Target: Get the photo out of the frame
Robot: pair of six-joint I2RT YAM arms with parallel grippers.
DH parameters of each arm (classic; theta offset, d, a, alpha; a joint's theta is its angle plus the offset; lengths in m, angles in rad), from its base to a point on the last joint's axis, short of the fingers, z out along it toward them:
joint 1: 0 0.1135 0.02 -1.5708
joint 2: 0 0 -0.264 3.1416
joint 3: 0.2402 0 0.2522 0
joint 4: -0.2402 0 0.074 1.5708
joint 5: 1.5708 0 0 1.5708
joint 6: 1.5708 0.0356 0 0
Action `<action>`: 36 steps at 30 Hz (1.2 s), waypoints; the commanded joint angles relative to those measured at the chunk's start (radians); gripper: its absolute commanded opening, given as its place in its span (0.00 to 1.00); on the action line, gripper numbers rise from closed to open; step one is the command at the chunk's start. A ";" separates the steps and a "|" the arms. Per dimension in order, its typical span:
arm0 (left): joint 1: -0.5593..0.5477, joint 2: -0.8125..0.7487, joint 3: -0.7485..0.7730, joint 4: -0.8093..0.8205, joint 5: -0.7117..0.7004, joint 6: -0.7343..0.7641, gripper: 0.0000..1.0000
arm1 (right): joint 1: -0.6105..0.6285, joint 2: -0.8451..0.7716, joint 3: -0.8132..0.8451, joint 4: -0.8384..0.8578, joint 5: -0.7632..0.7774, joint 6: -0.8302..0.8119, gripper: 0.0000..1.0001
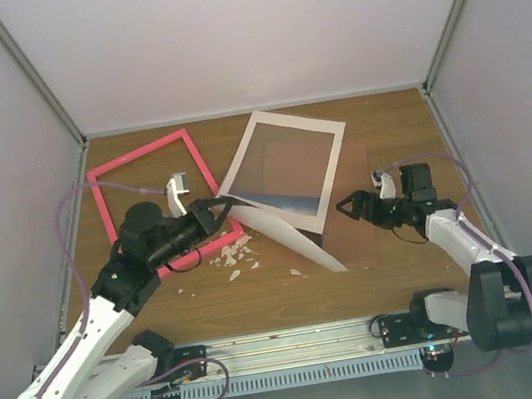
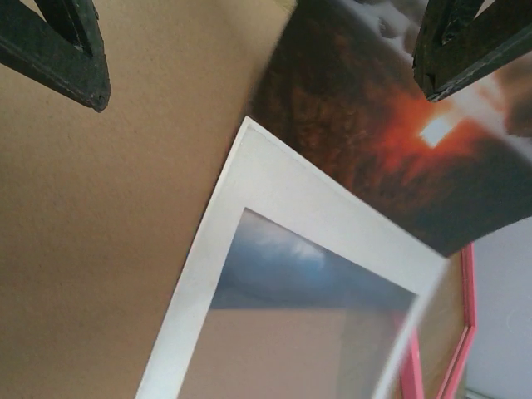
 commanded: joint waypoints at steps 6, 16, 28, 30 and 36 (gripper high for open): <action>-0.002 -0.091 0.137 -0.042 -0.052 0.110 0.04 | 0.048 0.015 0.059 -0.005 0.005 -0.043 1.00; -0.002 -0.081 0.321 -0.070 -0.137 0.186 0.04 | 0.049 0.020 0.081 0.001 0.005 -0.049 1.00; 0.002 0.089 0.475 0.030 -0.185 0.284 0.04 | 0.050 0.011 0.097 -0.007 0.034 -0.062 0.99; 0.008 0.140 0.501 0.057 -0.165 0.294 0.04 | 0.049 0.011 0.100 -0.011 0.045 -0.067 1.00; 0.052 0.294 0.578 0.133 -0.108 0.299 0.04 | 0.049 -0.012 0.104 -0.030 0.112 -0.075 1.00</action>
